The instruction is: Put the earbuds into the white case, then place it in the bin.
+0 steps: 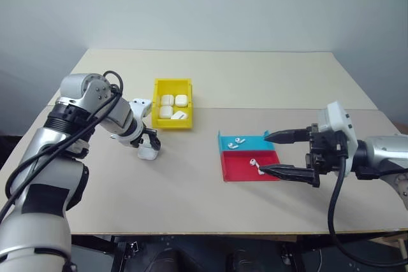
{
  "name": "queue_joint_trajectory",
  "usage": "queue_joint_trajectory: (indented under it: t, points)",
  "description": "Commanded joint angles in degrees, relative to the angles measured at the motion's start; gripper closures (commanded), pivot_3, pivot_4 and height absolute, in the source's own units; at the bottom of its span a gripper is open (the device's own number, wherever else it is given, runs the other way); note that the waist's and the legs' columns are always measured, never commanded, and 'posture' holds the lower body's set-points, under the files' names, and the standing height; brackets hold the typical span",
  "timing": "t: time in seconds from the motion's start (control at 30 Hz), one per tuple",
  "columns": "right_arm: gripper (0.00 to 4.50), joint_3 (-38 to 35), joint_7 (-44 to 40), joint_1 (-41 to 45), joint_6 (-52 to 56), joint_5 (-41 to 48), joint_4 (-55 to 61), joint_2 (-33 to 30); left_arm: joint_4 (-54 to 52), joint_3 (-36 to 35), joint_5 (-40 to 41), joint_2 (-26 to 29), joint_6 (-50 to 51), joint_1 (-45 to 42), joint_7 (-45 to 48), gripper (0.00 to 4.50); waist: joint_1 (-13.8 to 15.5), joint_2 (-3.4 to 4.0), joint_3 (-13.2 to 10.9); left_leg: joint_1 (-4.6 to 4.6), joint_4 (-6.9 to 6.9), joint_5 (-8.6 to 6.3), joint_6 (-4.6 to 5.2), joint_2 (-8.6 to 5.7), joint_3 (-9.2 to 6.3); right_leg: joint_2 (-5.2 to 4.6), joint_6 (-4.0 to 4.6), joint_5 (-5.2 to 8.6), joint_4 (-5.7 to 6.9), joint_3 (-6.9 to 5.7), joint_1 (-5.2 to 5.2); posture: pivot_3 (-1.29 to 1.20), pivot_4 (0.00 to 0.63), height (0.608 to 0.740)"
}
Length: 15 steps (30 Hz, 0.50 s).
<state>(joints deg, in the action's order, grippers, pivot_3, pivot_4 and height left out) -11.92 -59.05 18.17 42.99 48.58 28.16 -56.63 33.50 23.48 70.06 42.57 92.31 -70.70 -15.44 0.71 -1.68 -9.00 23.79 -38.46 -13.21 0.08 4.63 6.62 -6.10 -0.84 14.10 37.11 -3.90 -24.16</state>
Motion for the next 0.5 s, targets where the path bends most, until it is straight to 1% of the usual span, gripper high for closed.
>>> queue_joint_trajectory:
  t: [0.03,0.3,0.5]
  points:
    - [0.04,-1.9,-0.5,0.9,0.4,1.5,1.1,-1.1,-0.5,-2.5,3.9,0.2,0.2,1.2,-5.0,0.00,0.0,0.00,0.0,0.00,-0.01,0.08,-0.13,-0.01,0.00,-0.01,-0.01,0.00,0.00,0.00,0.00,0.00,0.150,0.740]
    - [0.04,-1.9,-0.4,1.5,1.2,1.7,1.3,-1.2,-0.1,-7.2,6.0,-2.5,0.2,4.4,-12.2,0.00,0.0,0.00,0.0,-0.01,-0.01,0.12,-0.20,-0.01,0.02,0.00,0.00,0.00,0.02,-0.05,0.03,0.00,0.150,0.740]
    - [0.04,-2.5,-0.4,1.3,1.8,2.1,1.6,-1.5,-0.2,-9.1,6.0,-3.7,0.2,5.8,-14.6,0.00,0.0,0.00,0.0,-0.01,-0.01,0.17,-0.30,-0.01,0.03,-0.01,0.00,0.00,0.01,-0.04,0.04,0.00,0.150,0.740]
